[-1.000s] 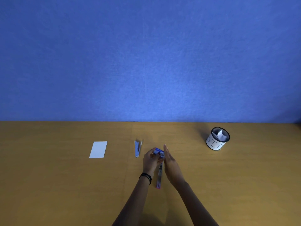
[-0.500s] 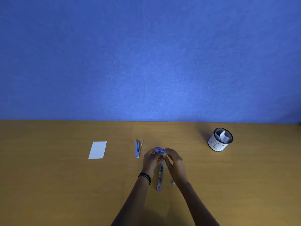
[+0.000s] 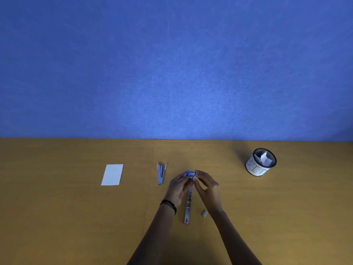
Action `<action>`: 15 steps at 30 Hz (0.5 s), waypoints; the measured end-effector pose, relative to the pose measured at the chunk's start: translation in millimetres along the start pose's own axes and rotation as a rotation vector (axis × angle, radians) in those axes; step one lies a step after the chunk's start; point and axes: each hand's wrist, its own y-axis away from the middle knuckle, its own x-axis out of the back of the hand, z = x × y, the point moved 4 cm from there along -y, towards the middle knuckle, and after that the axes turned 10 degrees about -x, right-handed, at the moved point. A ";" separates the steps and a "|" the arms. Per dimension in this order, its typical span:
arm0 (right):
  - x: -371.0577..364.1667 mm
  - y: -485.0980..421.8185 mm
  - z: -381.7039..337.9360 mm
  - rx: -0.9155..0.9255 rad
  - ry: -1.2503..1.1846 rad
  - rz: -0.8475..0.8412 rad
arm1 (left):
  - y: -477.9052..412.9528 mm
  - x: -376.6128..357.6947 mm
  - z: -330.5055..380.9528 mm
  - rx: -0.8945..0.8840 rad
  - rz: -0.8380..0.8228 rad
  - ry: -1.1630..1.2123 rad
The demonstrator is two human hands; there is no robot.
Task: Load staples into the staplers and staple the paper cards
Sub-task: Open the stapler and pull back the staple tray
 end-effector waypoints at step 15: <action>-8.0 -7.3 21.9 -0.062 0.101 -0.066 | -20.2 -10.6 -12.5 -0.014 0.055 -0.156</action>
